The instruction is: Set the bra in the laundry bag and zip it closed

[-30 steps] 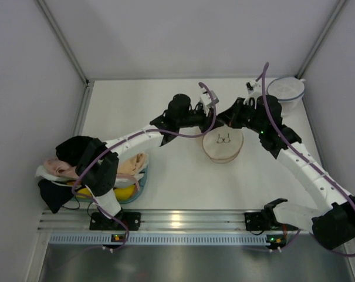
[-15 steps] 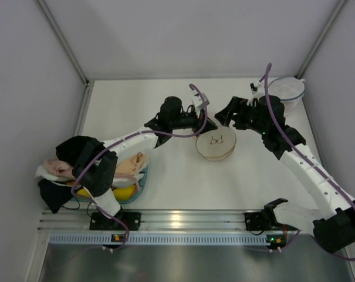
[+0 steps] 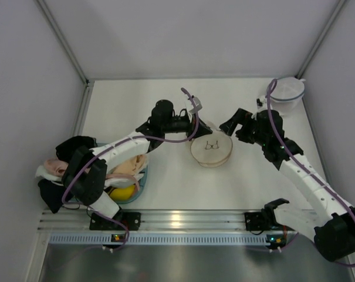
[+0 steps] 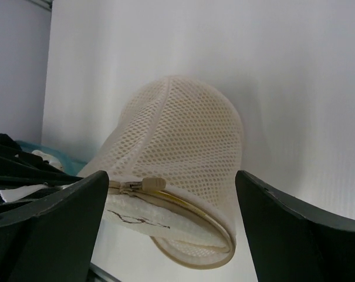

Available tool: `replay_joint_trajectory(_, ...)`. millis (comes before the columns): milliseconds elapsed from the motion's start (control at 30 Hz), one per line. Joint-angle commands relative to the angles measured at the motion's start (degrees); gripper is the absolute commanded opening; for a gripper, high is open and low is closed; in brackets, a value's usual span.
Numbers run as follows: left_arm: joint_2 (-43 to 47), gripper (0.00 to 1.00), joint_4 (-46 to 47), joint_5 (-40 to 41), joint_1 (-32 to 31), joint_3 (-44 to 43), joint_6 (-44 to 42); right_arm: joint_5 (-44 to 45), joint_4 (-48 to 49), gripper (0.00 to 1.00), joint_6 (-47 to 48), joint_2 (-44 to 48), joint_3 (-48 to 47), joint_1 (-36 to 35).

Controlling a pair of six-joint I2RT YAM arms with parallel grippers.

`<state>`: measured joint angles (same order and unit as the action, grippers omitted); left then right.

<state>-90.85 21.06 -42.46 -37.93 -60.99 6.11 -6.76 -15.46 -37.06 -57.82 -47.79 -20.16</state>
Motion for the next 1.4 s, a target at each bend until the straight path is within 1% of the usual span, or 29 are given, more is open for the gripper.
replay_joint_trajectory(0, 3.5, 0.0, 4.9, -0.7, -0.1, 1.9, -0.2, -2.9, 7.6, 0.9, -5.9, 0.3, 1.7, 0.3)
replay_joint_trajectory(100, 3.7, 0.0, 2.8, 0.5, -0.7, 2.5, -1.6, -3.5, 11.8, 0.91, -10.3, 1.8, 5.5, 0.3)
replay_joint_trajectory(233, 4.0, 0.0, 2.5, 1.3, -1.6, 3.6, -2.6, -3.3, 16.6, 0.91, -14.7, 4.3, 10.2, 0.3)
replay_joint_trajectory(333, 4.2, 0.0, 2.5, 1.5, -2.0, 4.0, -3.0, -3.5, 19.2, 0.9, -17.2, 3.8, 12.6, 0.4)
replay_joint_trajectory(433, 4.2, 0.0, 2.1, 1.5, -2.2, 4.4, -3.4, -4.9, 23.3, 0.86, -19.4, 3.1, 14.6, 0.3)
replay_joint_trajectory(533, 4.0, 0.0, 1.2, 2.2, -2.7, 4.6, -3.9, -6.5, 25.2, 0.79, -20.5, 2.4, 15.3, 0.3)
replay_joint_trajectory(567, 3.8, 0.0, 0.9, 2.6, -2.8, 4.6, -4.1, -6.9, 25.2, 0.73, -20.8, 2.2, 15.0, 0.4)
replay_joint_trajectory(633, 3.7, 0.0, -0.1, 3.5, -3.2, 4.4, -5.0, -7.8, 25.2, 0.64, -21.0, 2.1, 14.7, 0.4)
replay_joint_trajectory(667, 3.6, 0.0, -0.4, 3.9, -3.4, 4.2, -5.2, -8.0, 24.9, 0.55, -21.0, 2.4, 14.7, 0.3)
replay_joint_trajectory(733, 3.0, 0.0, -0.7, 4.6, -3.6, 4.0, -5.6, -7.9, 24.1, 0.49, -20.6, 3.1, 14.4, 0.3)
replay_joint_trajectory(767, 2.8, 0.0, -0.8, 4.7, -3.6, 3.8, -5.6, -7.7, 22.9, 0.42, -20.2, 3.2, 14.1, 0.2)
replay_joint_trajectory(833, 2.5, 0.0, -0.8, 4.7, -3.6, 3.5, -5.6, -7.8, 21.8, 0.38, -19.7, 3.4, 14.0, 0.2)
replay_joint_trajectory(867, 2.3, 0.0, -0.8, 4.6, -3.6, 3.3, -5.6, -8.0, 21.5, 0.33, -19.6, 3.4, 14.1, 0.3)
replay_joint_trajectory(933, 2.3, 0.0, -0.8, 4.7, -3.6, 3.1, -5.6, -8.2, 21.6, 0.27, -19.7, 3.2, 14.4, 0.3)
replay_joint_trajectory(967, 2.2, 0.0, -0.8, 4.8, -3.6, 3.0, -5.6, -8.3, 21.8, 0.22, -19.7, 3.2, 14.6, 0.3)
replay_joint_trajectory(1033, 1.9, 0.0, -0.8, 4.8, -3.6, 3.0, -5.6, -8.3, 21.9, 0.19, -19.5, 3.2, 14.4, 0.2)
replay_joint_trajectory(1133, 1.8, 0.0, -1.0, 5.0, -3.8, 3.1, -5.6, -7.7, 21.0, 0.03, -19.0, 3.2, 14.0, 0.2)
replay_joint_trajectory(1167, 1.9, 0.0, -1.1, 5.0, -3.9, 3.2, -5.6, -7.0, 20.7, 0.0, -18.8, 3.4, 14.0, 0.3)
replay_joint_trajectory(1333, 1.9, 0.0, -1.8, 5.5, -4.1, 3.2, -5.6, -5.5, 18.2, 0.0, -16.4, 4.4, 12.5, 0.2)
replay_joint_trajectory(1367, 1.9, 0.0, -1.9, 5.8, -4.2, 3.2, -7.0, -5.0, 17.8, 0.0, -16.2, 4.6, 12.2, 0.2)
